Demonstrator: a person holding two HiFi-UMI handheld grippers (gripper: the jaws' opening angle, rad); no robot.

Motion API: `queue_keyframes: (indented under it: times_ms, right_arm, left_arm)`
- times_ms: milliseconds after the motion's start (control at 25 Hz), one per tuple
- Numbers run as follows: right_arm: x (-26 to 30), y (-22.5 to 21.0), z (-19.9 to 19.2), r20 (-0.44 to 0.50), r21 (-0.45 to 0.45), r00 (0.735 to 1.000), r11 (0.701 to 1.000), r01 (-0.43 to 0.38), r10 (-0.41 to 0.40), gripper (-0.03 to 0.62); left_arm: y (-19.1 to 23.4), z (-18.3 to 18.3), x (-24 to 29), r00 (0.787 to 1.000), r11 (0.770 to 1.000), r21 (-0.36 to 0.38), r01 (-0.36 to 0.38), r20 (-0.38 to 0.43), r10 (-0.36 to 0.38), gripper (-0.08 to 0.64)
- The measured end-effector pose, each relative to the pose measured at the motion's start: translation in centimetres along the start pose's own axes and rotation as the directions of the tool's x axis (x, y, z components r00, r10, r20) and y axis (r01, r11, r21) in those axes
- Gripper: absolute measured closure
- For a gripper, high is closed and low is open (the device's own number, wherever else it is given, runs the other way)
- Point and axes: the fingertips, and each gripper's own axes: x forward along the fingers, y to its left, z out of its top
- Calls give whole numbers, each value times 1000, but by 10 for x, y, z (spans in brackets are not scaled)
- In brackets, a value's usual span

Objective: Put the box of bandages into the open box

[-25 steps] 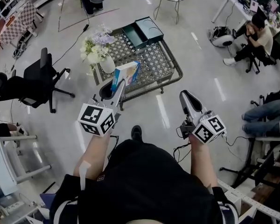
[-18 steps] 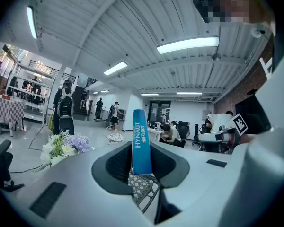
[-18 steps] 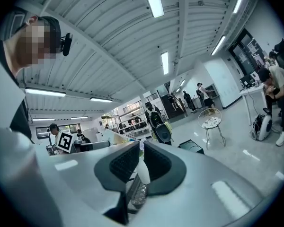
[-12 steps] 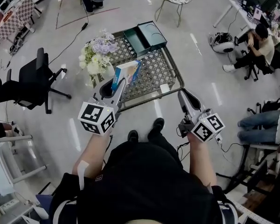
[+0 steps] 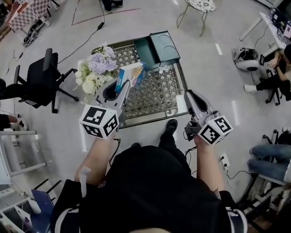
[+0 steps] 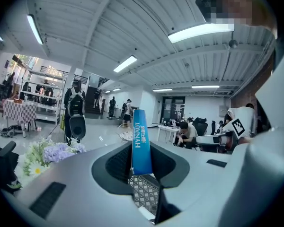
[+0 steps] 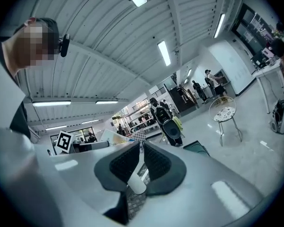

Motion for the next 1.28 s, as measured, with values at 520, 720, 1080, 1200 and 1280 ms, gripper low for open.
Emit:
queue_keyframes:
  times_ms: [520,720,1080,1200,1280]
  right_arm:
    - [49,-140,67,-91,54,979,983,-175,180,552]
    - [78,-141,60,-148,75,959,970,-232,241,552]
    - [128,-133,27,-243,90,938,969,-232,247,554]
    - [141,-134,17,-269,109,933,970,-219,240,554]
    - [149,-136,6,-303,112,923,970,-213,238,554]
  left_arm:
    - [-20,24,114,976,976,-3,-216,-22,216,474]
    - [-6,15,125,963,965,11,-263,-62,263,474]
    - [49,-31,144,950,961,9,-277,-148,275,474]
    - [65,-51,159,949,965,-19,-262,-189,253,473]
    - [75,-63,170,947,967,-35,-253,-213,241,474]
